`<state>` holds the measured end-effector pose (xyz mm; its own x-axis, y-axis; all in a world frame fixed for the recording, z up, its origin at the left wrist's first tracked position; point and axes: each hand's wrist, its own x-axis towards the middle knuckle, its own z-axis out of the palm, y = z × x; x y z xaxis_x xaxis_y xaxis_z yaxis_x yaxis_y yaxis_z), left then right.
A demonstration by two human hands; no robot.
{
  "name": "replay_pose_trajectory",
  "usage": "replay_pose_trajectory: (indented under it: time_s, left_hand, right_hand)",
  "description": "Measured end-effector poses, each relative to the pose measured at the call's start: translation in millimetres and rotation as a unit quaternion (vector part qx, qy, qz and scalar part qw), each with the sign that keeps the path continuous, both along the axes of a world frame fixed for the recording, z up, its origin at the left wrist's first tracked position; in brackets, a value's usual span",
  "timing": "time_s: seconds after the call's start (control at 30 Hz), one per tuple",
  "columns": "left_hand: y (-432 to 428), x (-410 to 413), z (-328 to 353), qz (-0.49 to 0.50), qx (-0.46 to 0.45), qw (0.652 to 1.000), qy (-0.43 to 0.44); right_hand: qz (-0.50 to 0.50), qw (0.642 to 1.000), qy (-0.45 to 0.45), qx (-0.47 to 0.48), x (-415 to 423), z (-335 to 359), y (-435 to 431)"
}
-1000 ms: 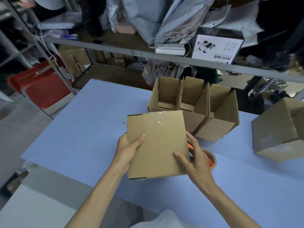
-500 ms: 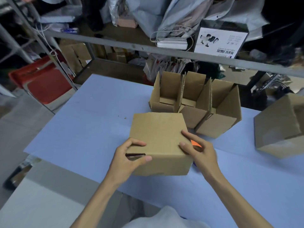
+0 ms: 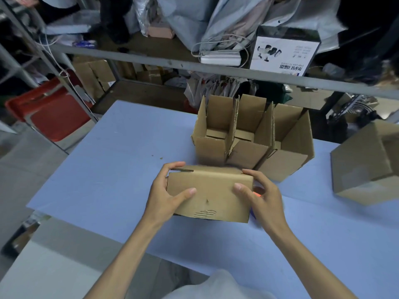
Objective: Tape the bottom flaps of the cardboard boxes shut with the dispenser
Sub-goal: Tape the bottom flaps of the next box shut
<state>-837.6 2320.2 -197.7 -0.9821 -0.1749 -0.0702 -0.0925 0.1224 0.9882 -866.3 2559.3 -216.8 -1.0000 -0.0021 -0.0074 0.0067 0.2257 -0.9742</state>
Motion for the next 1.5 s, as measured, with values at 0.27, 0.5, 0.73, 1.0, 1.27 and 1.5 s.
replay_pose_trajectory:
  time_s: [0.27,0.5,0.73,1.0,1.27,1.5]
  left_hand:
    - [-5.0,-30.1,6.5,0.049,0.033,0.998,-0.033]
    - [-11.7,-30.1,13.5,-0.026,-0.094,0.993,-0.063]
    - [0.6,-33.6,8.2,0.016,-0.119,0.992,0.033]
    - [12.9,-80.9,9.5,-0.028,-0.242,0.969,0.031]
    - [39.8,-131.2,-14.3,-0.235,-0.317,0.919,-0.008]
    - [66.8,-138.0,-50.5,-0.379,-0.367,0.849,-0.026]
  right_hand:
    - [0.160,0.974,0.092,0.131,1.4,-6.1,11.2]
    - [0.072,0.991,0.075,0.088,-0.5,-12.9,7.3]
    - [0.039,0.981,0.059,0.181,0.5,-10.1,6.5]
    - [0.055,0.941,0.068,0.327,5.7,-12.0,2.6]
    - [0.044,0.936,-0.016,0.350,11.1,-44.6,10.3]
    - [0.047,0.939,-0.130,0.316,17.7,-70.5,12.5]
